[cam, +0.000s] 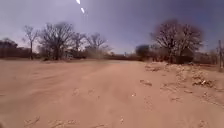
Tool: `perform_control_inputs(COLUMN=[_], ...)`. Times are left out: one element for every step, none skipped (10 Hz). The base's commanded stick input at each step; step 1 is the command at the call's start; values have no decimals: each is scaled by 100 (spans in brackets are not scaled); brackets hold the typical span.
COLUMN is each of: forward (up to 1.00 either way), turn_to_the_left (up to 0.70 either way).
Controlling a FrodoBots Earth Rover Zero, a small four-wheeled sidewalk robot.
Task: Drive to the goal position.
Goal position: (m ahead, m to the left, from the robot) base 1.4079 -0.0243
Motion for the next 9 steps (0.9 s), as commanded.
perform_control_inputs(forward=[100, 100, 100, 100, 100, 100, 100, 100, 100], turn_to_the_left=[0, 0, 0, -27, -27, -18, -5, 0, 0])
